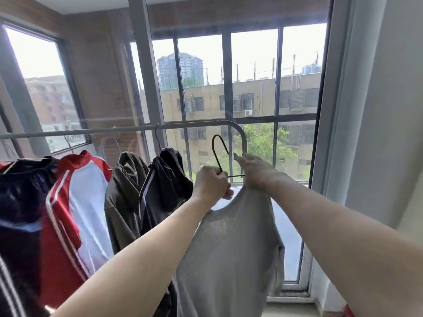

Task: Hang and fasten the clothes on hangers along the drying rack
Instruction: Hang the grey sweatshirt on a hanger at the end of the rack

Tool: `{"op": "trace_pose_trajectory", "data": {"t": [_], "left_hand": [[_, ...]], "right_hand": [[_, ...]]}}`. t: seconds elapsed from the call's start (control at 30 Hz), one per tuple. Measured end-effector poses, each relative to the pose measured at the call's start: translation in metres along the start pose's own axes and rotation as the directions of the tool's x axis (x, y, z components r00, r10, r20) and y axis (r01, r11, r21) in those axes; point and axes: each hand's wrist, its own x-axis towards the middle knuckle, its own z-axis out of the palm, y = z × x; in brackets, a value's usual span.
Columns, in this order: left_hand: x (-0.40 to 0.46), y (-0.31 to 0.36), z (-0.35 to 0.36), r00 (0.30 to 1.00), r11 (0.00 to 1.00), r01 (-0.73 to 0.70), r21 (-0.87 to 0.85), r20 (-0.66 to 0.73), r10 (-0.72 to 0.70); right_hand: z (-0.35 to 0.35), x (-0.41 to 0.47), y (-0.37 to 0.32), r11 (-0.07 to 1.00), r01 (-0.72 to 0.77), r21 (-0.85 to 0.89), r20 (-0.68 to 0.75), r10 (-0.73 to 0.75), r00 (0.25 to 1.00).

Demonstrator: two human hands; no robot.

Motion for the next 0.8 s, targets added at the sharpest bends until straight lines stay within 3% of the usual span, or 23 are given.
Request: {"op": "trace_pose_trajectory", "data": {"t": [0.43, 0.8], "left_hand": [[0.023, 0.022, -0.04, 0.982, 0.982, -0.018, 0.19, -0.182, 0.053], [0.121, 0.004, -0.031, 0.963, 0.957, -0.024, 0.291, -0.249, 0.1]], "right_hand": [[0.005, -0.005, -0.024, 0.999, -0.001, 0.047, 0.14, -0.006, 0.99], [0.013, 0.083, -0.009, 0.995, 0.059, 0.077, 0.201, -0.073, 0.977]]}}
